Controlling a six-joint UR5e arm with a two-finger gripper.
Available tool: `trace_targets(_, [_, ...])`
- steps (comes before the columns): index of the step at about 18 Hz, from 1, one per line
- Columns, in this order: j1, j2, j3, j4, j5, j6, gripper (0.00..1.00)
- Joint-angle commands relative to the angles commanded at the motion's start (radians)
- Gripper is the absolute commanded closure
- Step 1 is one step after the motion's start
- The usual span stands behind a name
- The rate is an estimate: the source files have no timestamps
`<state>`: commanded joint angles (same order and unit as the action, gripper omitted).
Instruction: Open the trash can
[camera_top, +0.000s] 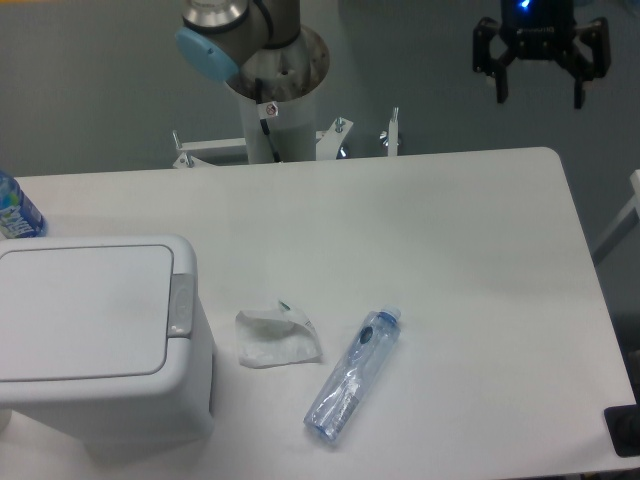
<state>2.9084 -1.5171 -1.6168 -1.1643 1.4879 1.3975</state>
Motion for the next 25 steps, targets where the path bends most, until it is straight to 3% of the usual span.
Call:
trace_targets(7, [0.0, -0.029, 0.015, 0.012, 0.0, -0.038, 0.0])
trace_targets(13, [-0.073, -0.055, 0.018, 0.092, 0.0, -0.372, 0.0])
trace_targets(20, [-0.28, -0.086, 0.021, 0.126, -0.003, -0.757, 0.0])
trace_targets(25, [-0.452, -0.159, 0.063, 0.13, -0.026, -1.063, 0.0])
